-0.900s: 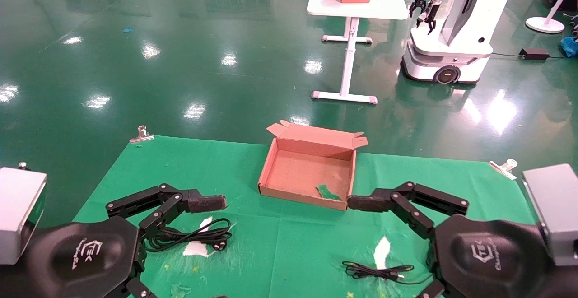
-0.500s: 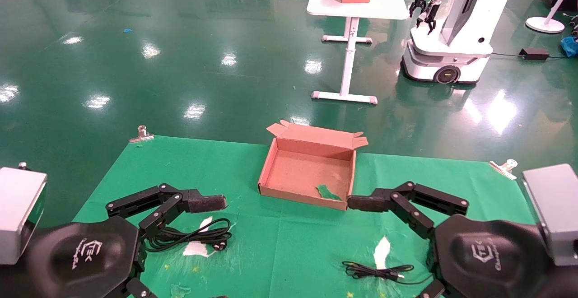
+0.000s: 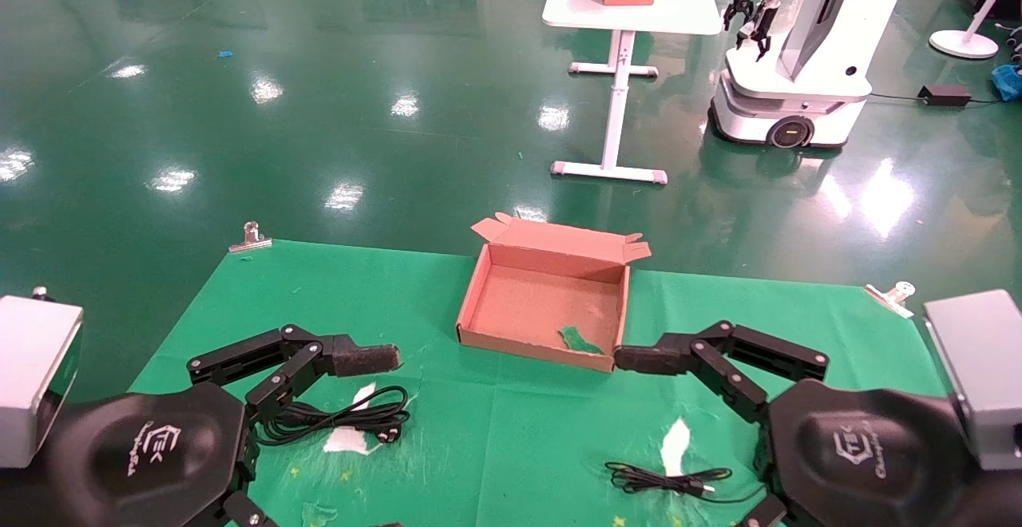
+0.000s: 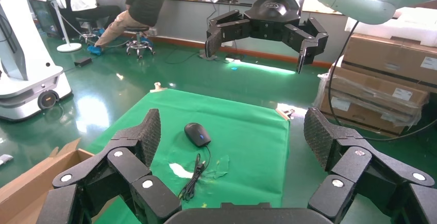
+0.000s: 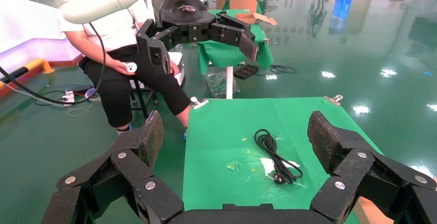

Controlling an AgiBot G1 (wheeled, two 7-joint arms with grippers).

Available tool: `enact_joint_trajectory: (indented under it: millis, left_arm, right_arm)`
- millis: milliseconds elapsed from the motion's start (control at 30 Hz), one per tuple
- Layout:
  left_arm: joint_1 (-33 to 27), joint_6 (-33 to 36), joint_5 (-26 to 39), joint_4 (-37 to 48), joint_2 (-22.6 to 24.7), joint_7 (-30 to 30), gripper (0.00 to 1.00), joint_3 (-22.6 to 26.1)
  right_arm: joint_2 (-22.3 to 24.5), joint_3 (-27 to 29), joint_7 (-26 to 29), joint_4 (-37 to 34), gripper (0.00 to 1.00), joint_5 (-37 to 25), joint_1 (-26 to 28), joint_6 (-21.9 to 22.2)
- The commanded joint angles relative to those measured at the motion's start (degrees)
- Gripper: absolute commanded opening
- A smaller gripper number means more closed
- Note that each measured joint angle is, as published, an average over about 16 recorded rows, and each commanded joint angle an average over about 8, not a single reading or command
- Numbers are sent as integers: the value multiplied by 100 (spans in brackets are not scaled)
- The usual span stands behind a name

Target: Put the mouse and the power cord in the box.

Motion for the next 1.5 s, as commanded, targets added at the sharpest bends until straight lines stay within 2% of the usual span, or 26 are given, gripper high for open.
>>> enact_joint_trajectory:
  millis: [33,1500]
  left_arm:
    - [0,0,0,0,0,0,100,0]
    - [0,0,0,0,0,0,100,0]
  right_arm:
    - [0,0,0,0,100,0,0,0]
    - [0,0,0,0,100,0,0,0]
